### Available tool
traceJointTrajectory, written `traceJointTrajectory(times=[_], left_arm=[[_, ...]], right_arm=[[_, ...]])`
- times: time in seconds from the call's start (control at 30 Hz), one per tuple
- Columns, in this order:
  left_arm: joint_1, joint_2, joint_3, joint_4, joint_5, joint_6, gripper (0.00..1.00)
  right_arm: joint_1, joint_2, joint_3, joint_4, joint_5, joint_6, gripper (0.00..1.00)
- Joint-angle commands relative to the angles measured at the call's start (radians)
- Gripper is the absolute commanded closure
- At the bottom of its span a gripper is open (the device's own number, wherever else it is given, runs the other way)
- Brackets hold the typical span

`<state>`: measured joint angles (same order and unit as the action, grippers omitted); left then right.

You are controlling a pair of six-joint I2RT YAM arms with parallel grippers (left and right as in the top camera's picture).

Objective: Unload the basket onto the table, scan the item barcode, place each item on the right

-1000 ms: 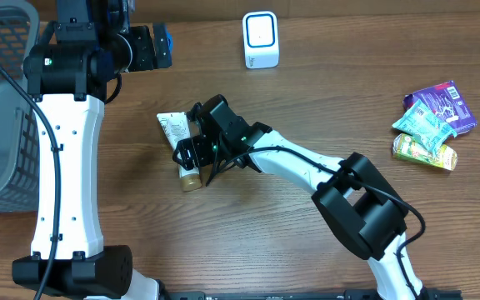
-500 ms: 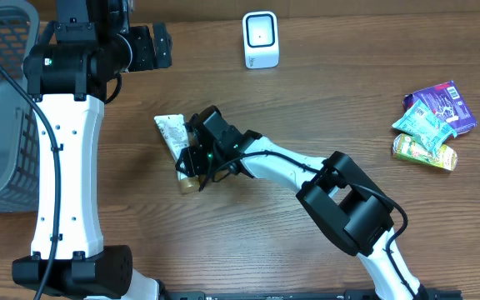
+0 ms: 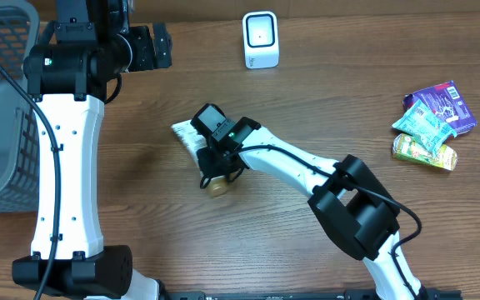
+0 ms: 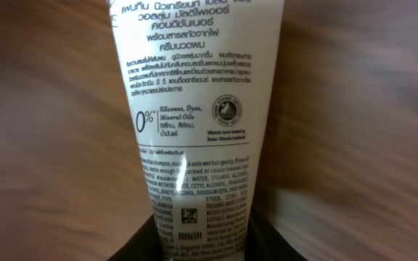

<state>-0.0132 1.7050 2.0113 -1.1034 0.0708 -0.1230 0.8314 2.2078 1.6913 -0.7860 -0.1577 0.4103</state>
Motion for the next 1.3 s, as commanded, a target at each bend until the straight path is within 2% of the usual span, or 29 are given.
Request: traceJointTrajectory(times=[0.0, 0.17, 0.27, 0.3, 0.33, 0.37, 0.4, 0.53, 0.8, 0.87, 0.9, 0.93, 0.97, 1.07, 1.13, 1.27], left_arm=[[0.003, 0.008, 0.013, 0.0, -0.003, 0.018, 0.0], [0.003, 0.008, 0.013, 0.0, -0.003, 0.018, 0.0], [0.005, 0.008, 0.013, 0.0, -0.003, 0.018, 0.0], [0.005, 0.008, 0.013, 0.0, -0.003, 0.018, 0.0], [0.004, 0.008, 0.013, 0.0, -0.003, 0.018, 0.0], [0.002, 0.008, 0.013, 0.0, -0.003, 0.018, 0.0], [0.001, 0.008, 0.013, 0.0, -0.003, 0.018, 0.0], [0.002, 0.008, 0.013, 0.0, -0.003, 0.018, 0.0], [0.002, 0.008, 0.013, -0.003, 0.0, 0.018, 0.0], [0.001, 0.008, 0.013, -0.004, 0.0, 0.018, 0.0], [0.002, 0.008, 0.013, -0.004, 0.0, 0.018, 0.0], [0.002, 0.008, 0.013, -0.003, 0.0, 0.018, 0.0], [0.002, 0.008, 0.013, -0.003, 0.0, 0.018, 0.01], [0.002, 0.008, 0.013, -0.004, 0.0, 0.018, 0.0], [0.0, 0.008, 0.013, -0.004, 0.0, 0.018, 0.0], [0.0, 0.008, 0.013, -0.004, 0.0, 0.018, 0.0]], right_arm=[[-0.014, -0.048, 0.032, -0.06, 0.314, -0.243, 0.72], [-0.023, -0.045, 0.0, -0.079, 0.48, -0.431, 0.71], [-0.047, -0.045, -0.02, -0.068, 0.497, -0.494, 0.7], [-0.054, -0.045, -0.023, -0.064, 0.497, -0.494, 0.66], [-0.064, -0.045, -0.024, -0.064, 0.492, -0.488, 0.57], [-0.088, -0.045, -0.023, -0.064, 0.447, -0.478, 0.4], [-0.102, -0.046, -0.019, -0.064, 0.423, -0.458, 0.37], [-0.162, -0.047, 0.021, -0.069, 0.315, -0.379, 0.36], [-0.261, -0.048, 0.228, -0.195, -0.002, -0.379, 0.33], [-0.266, -0.048, 0.26, -0.171, -0.115, -0.323, 0.38], [-0.266, -0.048, 0.262, -0.105, -0.136, -0.196, 0.45], [-0.262, -0.047, 0.257, -0.07, -0.131, -0.135, 0.45], [-0.257, -0.042, 0.248, -0.026, -0.123, -0.074, 0.44], [-0.236, -0.016, 0.218, 0.103, -0.069, 0.116, 0.34], [-0.208, 0.038, 0.194, 0.209, -0.014, 0.25, 0.33], [-0.176, 0.126, 0.189, 0.286, 0.026, 0.352, 0.33]])
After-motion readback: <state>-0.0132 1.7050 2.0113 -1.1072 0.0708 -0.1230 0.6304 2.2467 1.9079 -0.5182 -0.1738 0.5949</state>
